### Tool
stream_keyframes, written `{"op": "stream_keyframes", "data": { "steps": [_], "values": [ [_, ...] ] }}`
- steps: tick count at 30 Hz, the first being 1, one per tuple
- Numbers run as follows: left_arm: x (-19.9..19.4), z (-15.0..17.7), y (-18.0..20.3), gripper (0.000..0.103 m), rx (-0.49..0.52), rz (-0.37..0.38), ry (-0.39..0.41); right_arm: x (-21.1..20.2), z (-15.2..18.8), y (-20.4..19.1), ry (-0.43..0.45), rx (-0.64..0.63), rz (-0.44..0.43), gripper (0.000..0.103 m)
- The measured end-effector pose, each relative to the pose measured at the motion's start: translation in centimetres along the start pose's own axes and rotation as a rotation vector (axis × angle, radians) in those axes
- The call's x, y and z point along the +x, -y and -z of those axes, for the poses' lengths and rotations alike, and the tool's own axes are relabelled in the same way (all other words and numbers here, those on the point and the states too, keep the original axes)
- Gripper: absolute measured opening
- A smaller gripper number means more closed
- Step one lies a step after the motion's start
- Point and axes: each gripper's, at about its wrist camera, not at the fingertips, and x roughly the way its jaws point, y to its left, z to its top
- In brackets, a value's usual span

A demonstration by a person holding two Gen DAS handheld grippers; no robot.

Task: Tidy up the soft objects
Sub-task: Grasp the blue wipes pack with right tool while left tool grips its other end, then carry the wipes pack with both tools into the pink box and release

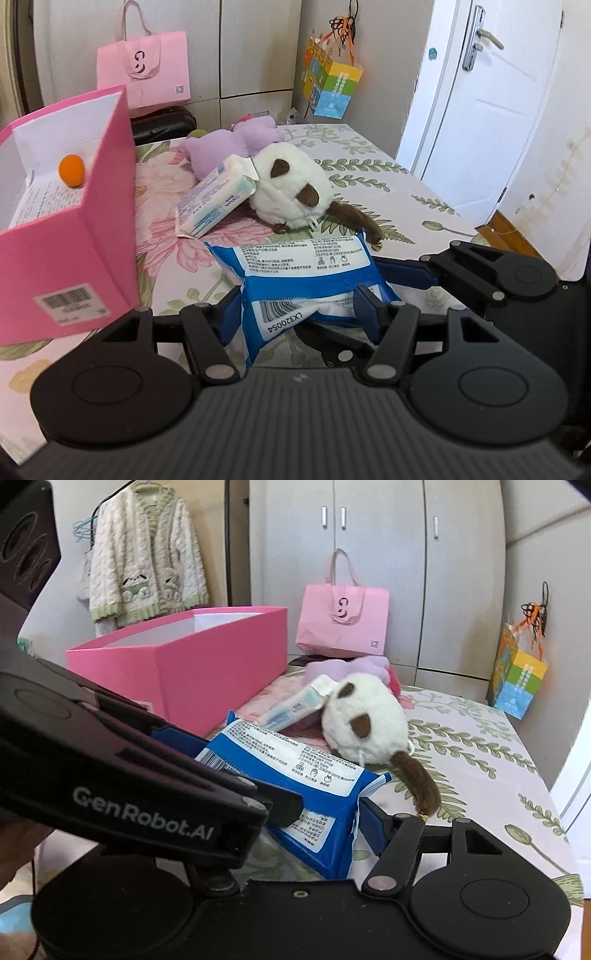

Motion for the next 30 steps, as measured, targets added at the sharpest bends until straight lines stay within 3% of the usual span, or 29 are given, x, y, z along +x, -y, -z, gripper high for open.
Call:
{"op": "stream_keyframes", "data": {
  "steps": [8,16,23,30],
  "values": [
    [-4.1,0.6,-2.0,0.061,-0.065,0.048,-0.019,-2.5,-1.7,-2.9,-0.036,-0.066,-0.028,0.071],
    [-9.4,2.2,-4.3,0.061,-0.093,0.036,-0.033,-4.6,-3.5,-7.3,-0.053,-0.173,-0.102,0.071],
    [-13.2,2.7,-6.5,0.061,-0.124,-0.01,-0.014,-6.1,-5.1,-11.1,-0.005,-0.291,-0.158,0.071],
    [-16.1,0.3,-8.0,0.063,-0.113,-0.069,-0.002,-6.5,-8.4,-12.8,0.062,-0.375,-0.238,0.075]
  ]
}}
